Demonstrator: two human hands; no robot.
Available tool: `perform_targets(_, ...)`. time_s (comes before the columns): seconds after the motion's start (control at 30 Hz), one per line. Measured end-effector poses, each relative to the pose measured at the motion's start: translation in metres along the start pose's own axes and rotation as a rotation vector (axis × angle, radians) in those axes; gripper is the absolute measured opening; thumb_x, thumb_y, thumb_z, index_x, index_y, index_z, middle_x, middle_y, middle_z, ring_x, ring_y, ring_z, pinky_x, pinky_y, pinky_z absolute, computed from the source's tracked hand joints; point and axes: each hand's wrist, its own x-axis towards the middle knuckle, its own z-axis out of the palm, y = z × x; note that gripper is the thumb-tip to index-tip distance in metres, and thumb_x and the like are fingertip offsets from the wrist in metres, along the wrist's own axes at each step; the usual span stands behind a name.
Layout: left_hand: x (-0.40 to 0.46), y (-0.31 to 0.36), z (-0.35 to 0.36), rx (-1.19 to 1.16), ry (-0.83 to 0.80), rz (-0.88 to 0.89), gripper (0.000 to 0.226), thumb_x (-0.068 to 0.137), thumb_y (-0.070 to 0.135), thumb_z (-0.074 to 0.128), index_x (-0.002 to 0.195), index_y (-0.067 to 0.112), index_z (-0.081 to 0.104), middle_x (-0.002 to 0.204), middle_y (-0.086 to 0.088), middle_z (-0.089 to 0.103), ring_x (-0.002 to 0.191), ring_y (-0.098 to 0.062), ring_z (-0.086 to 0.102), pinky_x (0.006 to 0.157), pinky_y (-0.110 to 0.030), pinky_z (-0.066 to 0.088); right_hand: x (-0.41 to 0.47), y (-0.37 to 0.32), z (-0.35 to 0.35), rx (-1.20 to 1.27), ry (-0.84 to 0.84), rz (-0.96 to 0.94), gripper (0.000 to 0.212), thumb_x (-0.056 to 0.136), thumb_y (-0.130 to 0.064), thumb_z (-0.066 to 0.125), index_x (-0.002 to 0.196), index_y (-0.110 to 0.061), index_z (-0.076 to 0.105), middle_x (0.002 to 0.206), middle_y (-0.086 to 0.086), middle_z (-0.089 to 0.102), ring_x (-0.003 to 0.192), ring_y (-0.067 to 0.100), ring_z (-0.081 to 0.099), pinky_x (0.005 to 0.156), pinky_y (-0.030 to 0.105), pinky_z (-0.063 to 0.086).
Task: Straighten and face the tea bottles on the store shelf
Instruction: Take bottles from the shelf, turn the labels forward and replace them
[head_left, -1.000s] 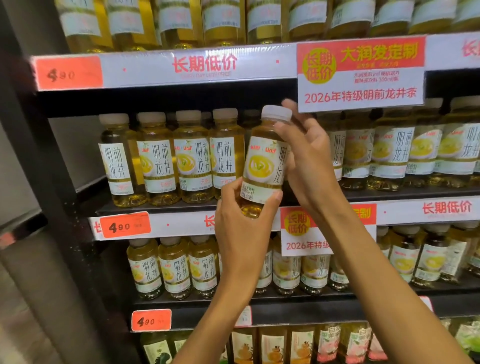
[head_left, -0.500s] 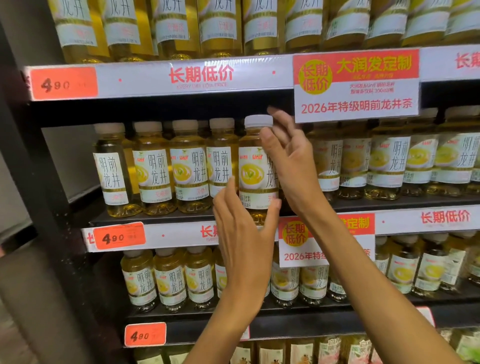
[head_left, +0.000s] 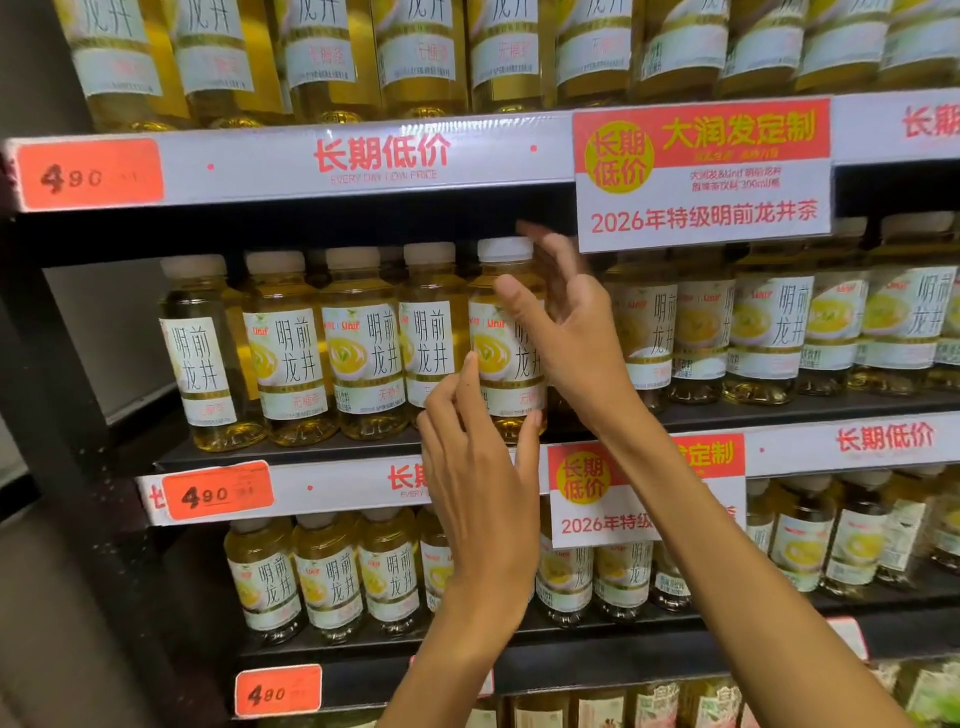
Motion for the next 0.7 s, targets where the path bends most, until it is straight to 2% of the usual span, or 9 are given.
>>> perform_targets(0.07, 0.002, -0.002, 0.002, -0.016, 0.015, -0.006, 0.062, 0.081, 0.022, 0.074, 0.135, 0.006, 0.048, 0.122, -0.012, 0.056, 0.113, -0.025, 0.053, 0.089, -0.03, 0.046, -0.004, 0.006, -0.003, -0.092, 0.029, -0.016, 0.049, 0.093, -0.02, 0.061, 0.138, -0.017, 0.042, 0.123, -0.005, 0.059, 0.117, 0.004, 0.055, 0.097, 0.025, 0.048)
perform_targets(0.13, 0.004, -0.004, 0.004, -0.036, 0.022, -0.001, 0.057, 0.082, 0.021, 0.073, 0.133, 0.007, 0.051, 0.121, -0.011, 0.057, 0.112, -0.024, 0.055, 0.086, -0.034, 0.051, -0.011, 0.013, -0.005, -0.114, 0.09, -0.023, 0.05, 0.092, -0.014, 0.06, 0.139, -0.019, 0.042, 0.13, -0.004, 0.053, 0.124, 0.009, 0.05, 0.104, 0.033, 0.044)
perform_targets(0.3, 0.007, -0.005, 0.009, -0.01, 0.007, 0.002, 0.055, 0.083, 0.02, 0.072, 0.133, 0.008, 0.051, 0.123, -0.01, 0.057, 0.112, -0.024, 0.056, 0.083, -0.037, 0.054, -0.018, 0.018, -0.003, -0.313, 0.064, 0.015, 0.047, 0.092, -0.017, 0.062, 0.137, -0.019, 0.046, 0.125, -0.002, 0.054, 0.122, 0.02, 0.051, 0.102, 0.044, 0.045)
perform_targets(0.37, 0.007, -0.004, 0.011, 0.01, -0.002, -0.005, 0.056, 0.082, 0.017, 0.073, 0.133, 0.009, 0.051, 0.123, -0.01, 0.057, 0.113, -0.024, 0.055, 0.085, -0.037, 0.051, -0.016, 0.018, -0.004, -0.407, 0.045, -0.004, 0.048, 0.093, -0.017, 0.062, 0.138, -0.014, 0.046, 0.13, 0.004, 0.055, 0.12, 0.021, 0.051, 0.103, 0.038, 0.043)
perform_targets(0.47, 0.007, -0.002, 0.011, 0.006, 0.005, -0.009, 0.055, 0.081, 0.012, 0.073, 0.132, 0.009, 0.052, 0.121, -0.009, 0.058, 0.112, -0.025, 0.055, 0.088, -0.035, 0.047, -0.017, 0.015, -0.006, -0.572, 0.009, -0.085, 0.048, 0.093, -0.013, 0.061, 0.138, -0.01, 0.045, 0.136, 0.009, 0.052, 0.118, 0.022, 0.051, 0.096, 0.011, 0.03)
perform_targets(0.53, 0.006, -0.002, 0.009, -0.004, 0.026, 0.003, 0.052, 0.082, 0.011, 0.073, 0.13, 0.009, 0.054, 0.119, -0.009, 0.059, 0.111, -0.025, 0.055, 0.088, -0.033, 0.045, -0.016, 0.013, -0.01, -0.61, 0.075, -0.151, 0.043, 0.093, -0.01, 0.06, 0.134, -0.008, 0.05, 0.123, 0.013, 0.059, 0.11, 0.021, 0.053, 0.091, 0.007, 0.029)
perform_targets(0.6, 0.006, -0.001, 0.007, -0.015, 0.044, 0.027, 0.048, 0.082, 0.009, 0.072, 0.128, 0.01, 0.056, 0.117, -0.009, 0.06, 0.11, -0.025, 0.055, 0.089, -0.031, 0.041, -0.013, 0.009, -0.013, -0.681, 0.216, -0.201, 0.024, 0.094, -0.011, 0.058, 0.117, -0.004, 0.059, 0.097, 0.014, 0.062, 0.091, 0.023, 0.054, 0.082, 0.023, 0.041)
perform_targets(0.63, 0.007, -0.001, 0.007, -0.022, 0.048, 0.039, 0.046, 0.082, 0.009, 0.071, 0.126, 0.01, 0.057, 0.117, -0.009, 0.06, 0.11, -0.025, 0.055, 0.089, -0.029, 0.039, -0.009, 0.009, -0.015, -0.756, 0.261, -0.216, 0.013, 0.095, -0.013, 0.056, 0.1, -0.002, 0.062, 0.084, 0.014, 0.06, 0.081, 0.025, 0.055, 0.072, 0.033, 0.044)
perform_targets(0.7, 0.008, 0.002, 0.006, -0.038, 0.043, 0.058, 0.042, 0.083, 0.007, 0.069, 0.124, 0.01, 0.059, 0.116, -0.008, 0.06, 0.11, -0.024, 0.055, 0.09, -0.028, 0.038, 0.0, 0.008, -0.016, -1.02, 0.229, -0.217, 0.025, 0.099, -0.019, 0.05, 0.077, -0.007, 0.054, 0.066, 0.01, 0.054, 0.066, 0.03, 0.06, 0.057, 0.037, 0.04)
